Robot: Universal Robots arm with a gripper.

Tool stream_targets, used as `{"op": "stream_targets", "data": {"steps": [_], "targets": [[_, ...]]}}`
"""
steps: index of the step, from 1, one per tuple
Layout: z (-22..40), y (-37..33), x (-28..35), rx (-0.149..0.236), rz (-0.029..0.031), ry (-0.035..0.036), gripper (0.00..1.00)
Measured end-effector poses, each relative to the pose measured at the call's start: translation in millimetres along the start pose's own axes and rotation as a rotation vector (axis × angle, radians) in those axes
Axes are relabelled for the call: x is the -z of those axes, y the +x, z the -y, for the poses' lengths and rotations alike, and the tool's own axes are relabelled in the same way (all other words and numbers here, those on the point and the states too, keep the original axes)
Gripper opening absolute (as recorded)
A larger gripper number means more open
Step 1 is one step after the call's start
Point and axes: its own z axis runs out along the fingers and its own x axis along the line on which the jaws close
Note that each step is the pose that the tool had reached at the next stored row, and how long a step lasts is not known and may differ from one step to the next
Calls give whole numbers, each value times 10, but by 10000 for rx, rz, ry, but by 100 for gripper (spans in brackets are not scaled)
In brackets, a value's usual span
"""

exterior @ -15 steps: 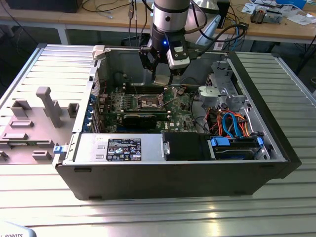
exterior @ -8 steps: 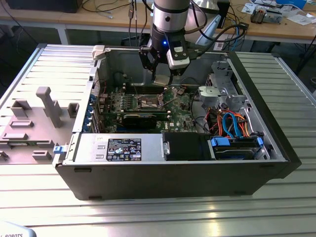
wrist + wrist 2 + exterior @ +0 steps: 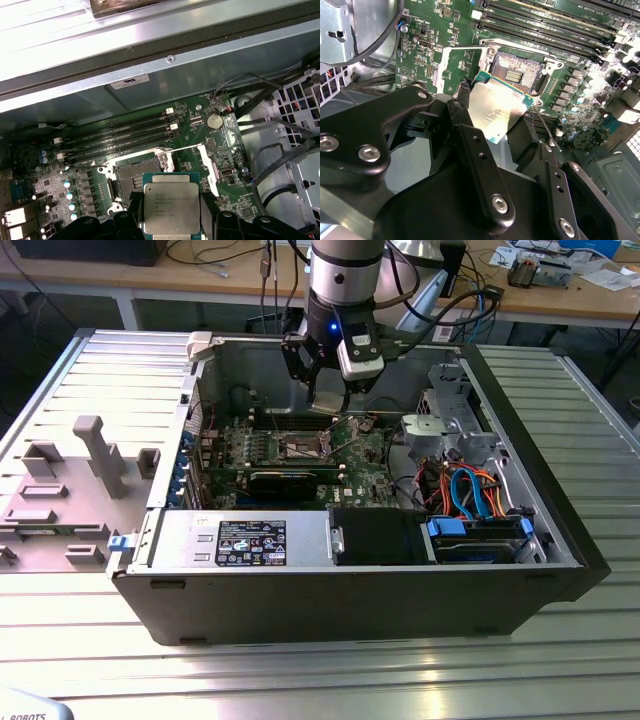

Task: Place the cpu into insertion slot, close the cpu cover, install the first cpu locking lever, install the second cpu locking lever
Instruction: 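Place the cpu into insertion slot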

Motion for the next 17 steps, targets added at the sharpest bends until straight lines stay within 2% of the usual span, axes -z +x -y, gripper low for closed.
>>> {"op": "stream_targets", "data": {"steps": [17], "targets": [[0,0,-6,-101,10,-2,54]]}}
